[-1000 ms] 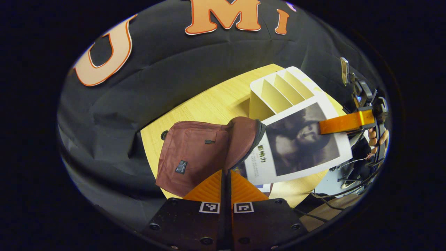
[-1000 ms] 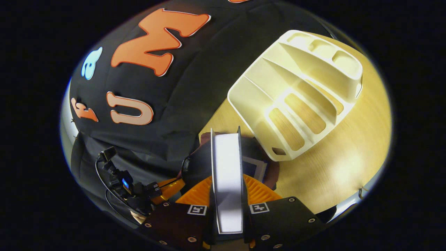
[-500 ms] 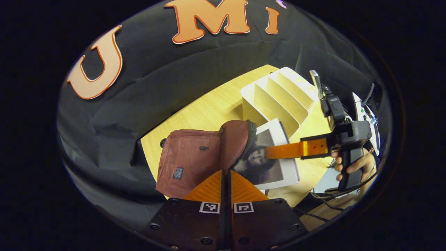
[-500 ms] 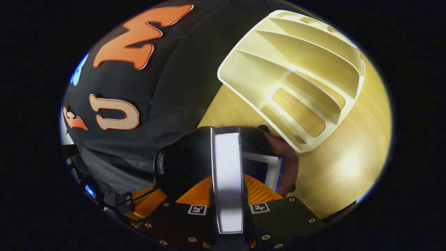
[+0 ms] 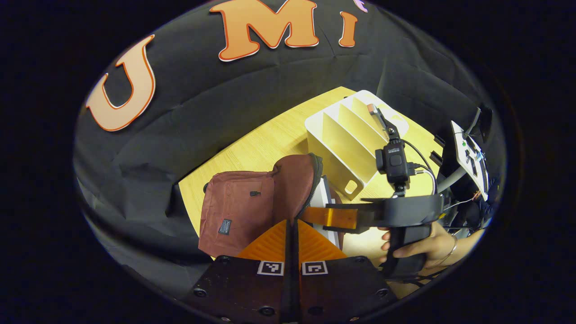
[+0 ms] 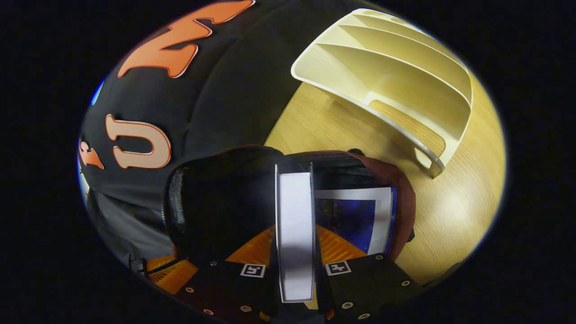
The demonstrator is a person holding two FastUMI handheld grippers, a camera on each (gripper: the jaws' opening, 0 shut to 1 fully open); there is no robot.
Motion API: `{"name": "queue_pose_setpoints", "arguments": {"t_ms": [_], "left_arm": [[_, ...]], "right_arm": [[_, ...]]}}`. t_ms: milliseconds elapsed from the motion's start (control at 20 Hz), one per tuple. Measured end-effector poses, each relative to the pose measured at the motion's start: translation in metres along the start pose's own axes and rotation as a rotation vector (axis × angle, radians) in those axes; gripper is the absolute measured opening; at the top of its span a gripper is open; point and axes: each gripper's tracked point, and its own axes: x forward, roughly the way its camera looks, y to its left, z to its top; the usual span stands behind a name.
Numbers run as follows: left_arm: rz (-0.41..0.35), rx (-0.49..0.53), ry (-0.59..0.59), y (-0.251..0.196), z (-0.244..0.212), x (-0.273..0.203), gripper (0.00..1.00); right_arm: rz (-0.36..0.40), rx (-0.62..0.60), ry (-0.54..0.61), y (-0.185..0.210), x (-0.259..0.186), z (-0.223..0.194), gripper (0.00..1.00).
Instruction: Open the schoolbag, grab two books from the bookshelf and put them into the schoolbag.
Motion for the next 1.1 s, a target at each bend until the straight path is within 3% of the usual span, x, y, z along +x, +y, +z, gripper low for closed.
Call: {"name": "queue_pose_setpoints", "arguments": {"t_ms": [50, 100, 150, 200, 250, 300, 350, 800, 1100], "left_arm": [[-0.004, -0.006, 0.000, 0.000, -0.001, 0.000, 0.01], [-0.008, -0.012, 0.000, -0.001, -0.001, -0.001, 0.00], [-0.014, -0.018, 0.001, -0.003, 0.000, 0.000, 0.01], [-0.020, -0.025, 0.005, -0.002, -0.002, 0.000, 0.01], [-0.027, -0.042, 0.005, -0.001, -0.003, 0.002, 0.01], [-0.025, -0.045, 0.007, 0.001, -0.005, 0.006, 0.01], [-0.019, -0.045, 0.006, 0.004, -0.005, 0.005, 0.01], [-0.029, -0.082, 0.015, 0.001, -0.024, 0.015, 0.01], [-0.070, -0.132, 0.016, -0.016, -0.029, 0.025, 0.04]], "right_arm": [[-0.041, -0.018, 0.003, -0.006, 0.006, -0.001, 0.53], [-0.076, -0.027, 0.024, -0.010, 0.013, -0.009, 0.46], [-0.112, -0.022, 0.051, -0.017, 0.017, -0.015, 0.56], [-0.149, -0.025, 0.078, -0.022, 0.022, -0.023, 0.47], [-0.188, -0.029, 0.102, -0.028, 0.029, -0.030, 0.85], [-0.206, -0.047, 0.119, -0.031, 0.031, -0.036, 0.83], [-0.200, -0.065, 0.121, -0.030, 0.033, -0.039, 0.98], [-0.209, -0.119, 0.009, -0.046, -0.006, 0.018, 0.98], [-0.146, -0.199, 0.029, -0.064, -0.059, 0.032, 0.98]]}}
